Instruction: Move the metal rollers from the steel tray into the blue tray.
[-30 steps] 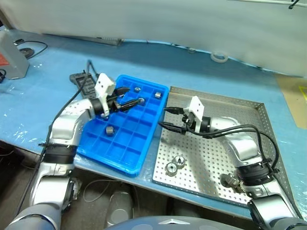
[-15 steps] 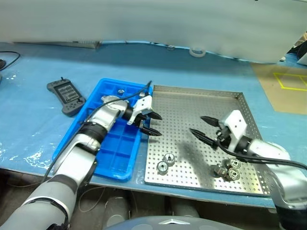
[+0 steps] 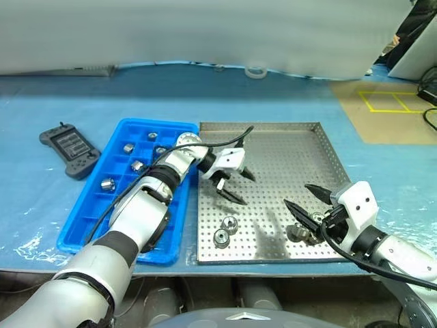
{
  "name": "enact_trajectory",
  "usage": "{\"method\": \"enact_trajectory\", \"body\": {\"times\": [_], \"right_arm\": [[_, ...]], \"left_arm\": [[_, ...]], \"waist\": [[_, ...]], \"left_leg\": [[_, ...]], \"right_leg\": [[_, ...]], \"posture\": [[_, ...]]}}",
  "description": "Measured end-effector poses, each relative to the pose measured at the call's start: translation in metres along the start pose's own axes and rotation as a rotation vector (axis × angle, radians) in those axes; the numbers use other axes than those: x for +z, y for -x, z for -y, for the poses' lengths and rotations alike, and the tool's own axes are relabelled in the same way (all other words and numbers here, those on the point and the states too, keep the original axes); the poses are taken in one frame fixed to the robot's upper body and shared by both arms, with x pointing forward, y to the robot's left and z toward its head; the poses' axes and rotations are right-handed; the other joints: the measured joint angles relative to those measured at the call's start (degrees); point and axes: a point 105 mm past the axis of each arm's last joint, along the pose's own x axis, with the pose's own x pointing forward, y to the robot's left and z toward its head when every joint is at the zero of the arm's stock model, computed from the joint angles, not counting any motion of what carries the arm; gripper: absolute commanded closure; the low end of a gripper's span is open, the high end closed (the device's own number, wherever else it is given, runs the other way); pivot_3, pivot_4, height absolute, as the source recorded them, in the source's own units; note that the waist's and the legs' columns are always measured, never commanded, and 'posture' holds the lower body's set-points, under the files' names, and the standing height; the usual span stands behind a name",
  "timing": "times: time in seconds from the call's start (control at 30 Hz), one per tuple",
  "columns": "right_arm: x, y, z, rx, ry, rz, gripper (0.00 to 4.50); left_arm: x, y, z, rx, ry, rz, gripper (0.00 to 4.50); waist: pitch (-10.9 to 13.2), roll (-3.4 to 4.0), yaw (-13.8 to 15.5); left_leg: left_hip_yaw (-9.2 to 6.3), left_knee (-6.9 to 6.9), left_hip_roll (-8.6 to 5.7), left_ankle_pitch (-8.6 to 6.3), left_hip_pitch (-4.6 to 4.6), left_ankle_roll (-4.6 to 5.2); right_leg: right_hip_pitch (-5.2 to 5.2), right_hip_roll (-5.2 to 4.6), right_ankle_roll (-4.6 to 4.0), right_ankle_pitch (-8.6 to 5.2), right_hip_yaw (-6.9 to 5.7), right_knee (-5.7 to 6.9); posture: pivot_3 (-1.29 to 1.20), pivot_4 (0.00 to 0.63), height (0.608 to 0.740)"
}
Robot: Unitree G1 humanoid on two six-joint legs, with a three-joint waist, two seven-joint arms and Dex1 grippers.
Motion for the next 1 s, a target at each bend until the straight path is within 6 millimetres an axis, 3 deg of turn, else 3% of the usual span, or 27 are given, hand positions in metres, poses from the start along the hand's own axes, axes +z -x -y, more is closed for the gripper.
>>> {"method": "enact_trajectory", "body": {"times": [0.13, 0.27, 0.33, 0.43, 0.57, 0.7, 0.77, 0.83, 1.0], "right_arm": [[-0.006, 0.003, 0.0, -0.017, -0.015, -0.021, 1.26], [-0.015, 0.013, 0.022, -0.13, -0.007, -0.042, 1.26], [-0.024, 0.02, 0.034, -0.194, -0.009, -0.063, 1.26], [-0.043, 0.033, 0.037, -0.229, -0.052, -0.112, 1.26], [-0.068, 0.05, 0.024, -0.178, -0.097, -0.215, 1.26], [-0.053, 0.046, 0.033, -0.174, -0.056, -0.157, 1.26], [-0.042, 0.043, 0.04, -0.162, -0.012, -0.126, 1.26], [-0.037, 0.04, 0.042, -0.143, 0.003, -0.111, 1.26], [-0.02, 0.021, 0.064, -0.107, 0.058, -0.058, 1.26]], "left_arm": [[0.011, -0.006, -0.004, 0.017, 0.032, 0.087, 0.6], [0.026, -0.004, -0.031, 0.205, 0.082, 0.17, 0.6], [0.036, -0.002, -0.039, 0.254, 0.116, 0.222, 0.6], [0.043, -0.001, -0.039, 0.244, 0.173, 0.307, 0.6], [0.037, 0.019, -0.025, 0.228, 0.253, 0.417, 0.6], [0.005, 0.037, 0.001, 0.3, 0.42, 0.435, 0.6], [-0.002, 0.041, 0.009, 0.342, 0.511, 0.451, 0.6], [0.002, 0.048, 0.015, 0.364, 0.563, 0.477, 0.6], [0.021, 0.063, 0.049, 0.407, 0.575, 0.495, 0.6]], "waist": [[0.01, 0.02, -1.99], [0.01, 0.07, -3.9], [0.0, 0.14, -4.77], [-0.08, 0.34, -6.07], [-0.18, 0.58, -8.03], [-0.17, 0.59, -10.34], [-0.1, 0.61, -10.71], [0.02, 0.64, -10.5], [0.09, 0.76, -10.55]], "left_leg": [[-0.01, 0.0, 0.01, -0.02, -0.07, 0.03], [-0.05, 0.22, 0.0, -0.16, -0.27, 0.2], [-0.09, 0.28, -0.11, -0.25, -0.34, 0.31], [-0.11, 0.3, -0.23, -0.4, -0.49, 0.44], [-0.12, 0.35, -0.28, -0.49, -0.6, 0.74], [-0.18, 0.54, -0.33, -0.64, -0.61, 0.72], [-0.27, 0.59, -0.47, -0.67, -0.61, 0.67], [-0.38, 0.6, -0.63, -0.7, -0.59, 0.71], [-0.41, 0.7, -0.91, -0.89, -0.6, 1.01]], "right_leg": [[-0.02, 0.0, -0.02, -0.01, -0.08, -0.03], [-0.03, -0.05, -0.03, -0.02, -0.19, -0.12], [-0.01, -0.14, -0.04, -0.05, -0.26, -0.23], [0.01, -0.26, -0.04, -0.05, -0.3, -0.42], [0.05, -0.3, -0.05, -0.04, -0.36, -0.63], [0.17, -0.5, -0.06, -0.04, -0.62, -0.72], [0.24, -0.78, -0.05, -0.04, -0.86, -0.78], [0.26, -0.88, -0.03, -0.06, -0.96, -0.91], [0.37, -1.09, -0.06, -0.05, -0.87, -1.01]], "posture": [[-0.71, 0.15, 0.74], [-0.71, 0.15, 0.74], [-0.71, 0.15, 0.74], [-0.7, 0.15, 0.74], [-0.69, 0.15, 0.74], [-0.64, 0.15, 0.74], [-0.62, 0.15, 0.74], [-0.56, 0.15, 0.74], [-0.48, 0.15, 0.74]]}}
